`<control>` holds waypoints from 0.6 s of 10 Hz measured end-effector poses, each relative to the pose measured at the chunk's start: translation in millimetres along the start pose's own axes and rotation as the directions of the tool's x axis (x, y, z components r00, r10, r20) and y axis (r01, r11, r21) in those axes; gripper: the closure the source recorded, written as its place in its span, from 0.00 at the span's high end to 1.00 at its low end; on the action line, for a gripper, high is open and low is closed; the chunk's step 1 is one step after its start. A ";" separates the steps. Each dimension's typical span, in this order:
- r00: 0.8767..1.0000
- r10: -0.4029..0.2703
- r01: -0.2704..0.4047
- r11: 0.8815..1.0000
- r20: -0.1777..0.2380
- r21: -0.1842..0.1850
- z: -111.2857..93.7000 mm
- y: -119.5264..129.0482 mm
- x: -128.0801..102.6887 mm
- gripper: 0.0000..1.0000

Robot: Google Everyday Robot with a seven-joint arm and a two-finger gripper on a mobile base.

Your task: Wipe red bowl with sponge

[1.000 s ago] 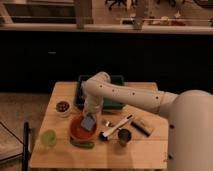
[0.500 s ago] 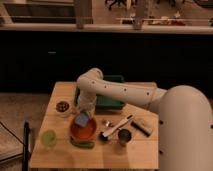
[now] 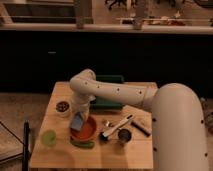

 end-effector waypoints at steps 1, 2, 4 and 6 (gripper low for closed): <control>1.000 -0.014 0.014 1.000 0.023 -0.013 4.4 4.3 -9.5 0.00; 0.999 -0.022 0.023 0.999 0.041 -0.024 9.6 9.0 -17.7 0.00; 0.998 -0.010 0.013 0.999 0.065 -0.047 14.5 26.0 -20.4 0.00; 0.998 0.024 -0.021 0.999 0.061 -0.050 8.3 45.4 -13.2 0.00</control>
